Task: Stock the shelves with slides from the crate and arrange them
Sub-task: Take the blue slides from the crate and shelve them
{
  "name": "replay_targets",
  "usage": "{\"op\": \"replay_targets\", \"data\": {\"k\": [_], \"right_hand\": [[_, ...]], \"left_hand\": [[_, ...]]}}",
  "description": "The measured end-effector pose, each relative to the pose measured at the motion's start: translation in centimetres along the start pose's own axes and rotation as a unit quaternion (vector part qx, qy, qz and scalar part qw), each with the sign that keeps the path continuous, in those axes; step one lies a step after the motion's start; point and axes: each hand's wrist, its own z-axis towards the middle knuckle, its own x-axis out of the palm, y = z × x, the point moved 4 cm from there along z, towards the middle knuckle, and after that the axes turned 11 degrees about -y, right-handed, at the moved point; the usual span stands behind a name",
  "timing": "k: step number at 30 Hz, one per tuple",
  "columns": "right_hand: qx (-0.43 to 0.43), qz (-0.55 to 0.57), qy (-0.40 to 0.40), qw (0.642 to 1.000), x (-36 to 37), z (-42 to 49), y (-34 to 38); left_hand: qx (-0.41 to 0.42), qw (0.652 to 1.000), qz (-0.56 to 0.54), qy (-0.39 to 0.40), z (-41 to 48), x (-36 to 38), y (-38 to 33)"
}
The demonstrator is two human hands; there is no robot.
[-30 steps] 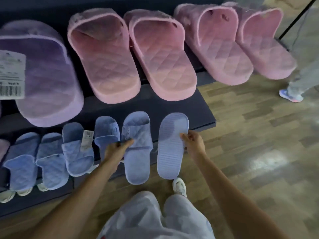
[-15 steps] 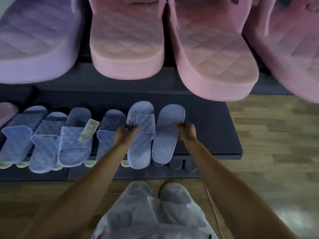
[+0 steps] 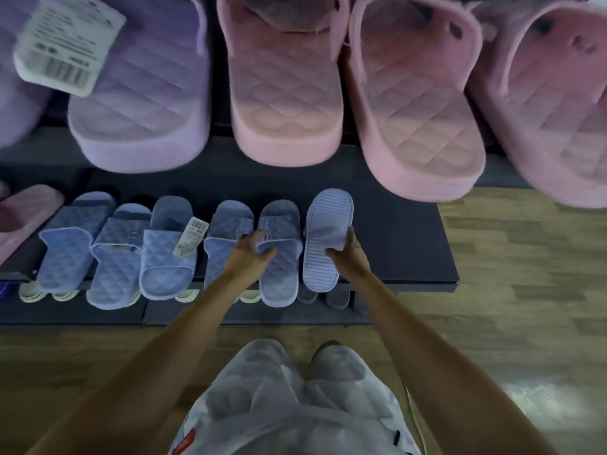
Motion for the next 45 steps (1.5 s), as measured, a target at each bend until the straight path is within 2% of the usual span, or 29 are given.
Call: {"op": "replay_targets", "data": {"k": [5, 11, 15, 20, 26, 32, 35, 41, 45], "right_hand": [[0.005, 0.013, 0.028, 1.0, -2.6, -4.4, 1.3], [-0.008, 0.07, 0.04, 0.997, -4.9, -10.8, 2.4], [-0.072, 0.045, 0.016, 0.996, -6.6, -13.9, 3.2], [-0.187, -0.02, -0.017, 0.982, -9.1, -17.9, 3.4], [-0.264, -0.081, -0.033, 0.96, -12.2, -22.2, 2.6], [-0.354, -0.145, -0.051, 0.922, -14.1, -26.3, 0.2], [-0.387, -0.186, -0.04, 0.902, -14.1, -27.9, -0.4], [-0.459, -0.192, -0.011, 0.867, -12.2, -31.2, 1.8], [-0.506, -0.211, 0.049, 0.835, -9.1, -34.1, 5.0]], "left_hand": [[0.057, 0.993, 0.057, 0.084, -3.0, -4.0, -1.4], [0.137, 0.977, 0.128, 0.106, -6.1, -9.6, -3.0], [0.196, 0.968, 0.144, 0.059, -7.9, -12.4, -3.3], [0.218, 0.959, 0.182, -0.022, -11.3, -14.8, -3.2], [0.198, 0.952, 0.221, -0.081, -17.9, -16.6, -3.6], [0.225, 0.938, 0.237, -0.117, -27.0, -16.7, -3.8], [0.183, 0.957, 0.2, -0.107, -31.5, -16.8, -3.0], [0.098, 0.952, 0.254, -0.141, -37.6, -19.1, 0.4], [0.06, 0.941, 0.272, -0.192, -40.8, -22.3, 2.7]]}}
